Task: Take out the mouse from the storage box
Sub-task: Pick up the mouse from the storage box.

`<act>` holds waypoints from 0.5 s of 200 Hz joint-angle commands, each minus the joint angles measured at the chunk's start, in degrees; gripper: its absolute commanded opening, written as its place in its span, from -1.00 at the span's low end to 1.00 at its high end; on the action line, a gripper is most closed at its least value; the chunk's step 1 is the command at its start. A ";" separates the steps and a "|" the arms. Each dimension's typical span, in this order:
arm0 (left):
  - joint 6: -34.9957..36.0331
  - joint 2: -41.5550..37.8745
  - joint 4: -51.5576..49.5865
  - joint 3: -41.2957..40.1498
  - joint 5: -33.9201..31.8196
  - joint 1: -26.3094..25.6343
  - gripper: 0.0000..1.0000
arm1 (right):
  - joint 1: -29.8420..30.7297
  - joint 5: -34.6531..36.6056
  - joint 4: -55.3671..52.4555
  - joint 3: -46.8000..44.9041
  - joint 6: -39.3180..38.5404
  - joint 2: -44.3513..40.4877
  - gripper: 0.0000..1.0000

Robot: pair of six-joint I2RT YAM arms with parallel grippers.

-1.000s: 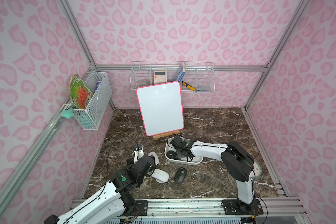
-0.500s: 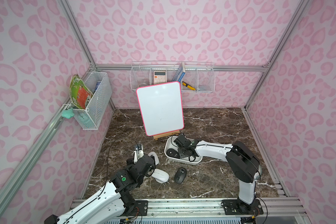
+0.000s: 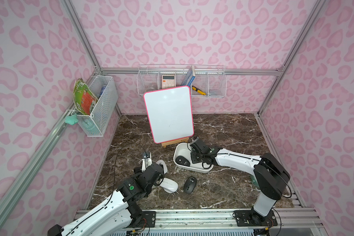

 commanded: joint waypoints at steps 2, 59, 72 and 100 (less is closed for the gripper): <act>-0.16 -0.06 0.53 0.21 -0.42 0.02 0.98 | -0.44 -1.46 1.76 -1.05 0.57 -1.98 -0.71; -0.25 0.59 0.83 0.28 -0.09 0.02 0.97 | -1.70 -2.98 0.18 -7.52 2.09 -11.35 -0.71; -0.25 0.43 1.07 0.14 0.09 0.02 0.97 | -2.01 -2.90 -0.38 -9.77 2.61 -14.12 -0.71; -0.07 0.75 1.80 0.05 0.71 0.02 0.97 | -3.18 -3.69 -1.61 -15.19 4.23 -20.53 -0.71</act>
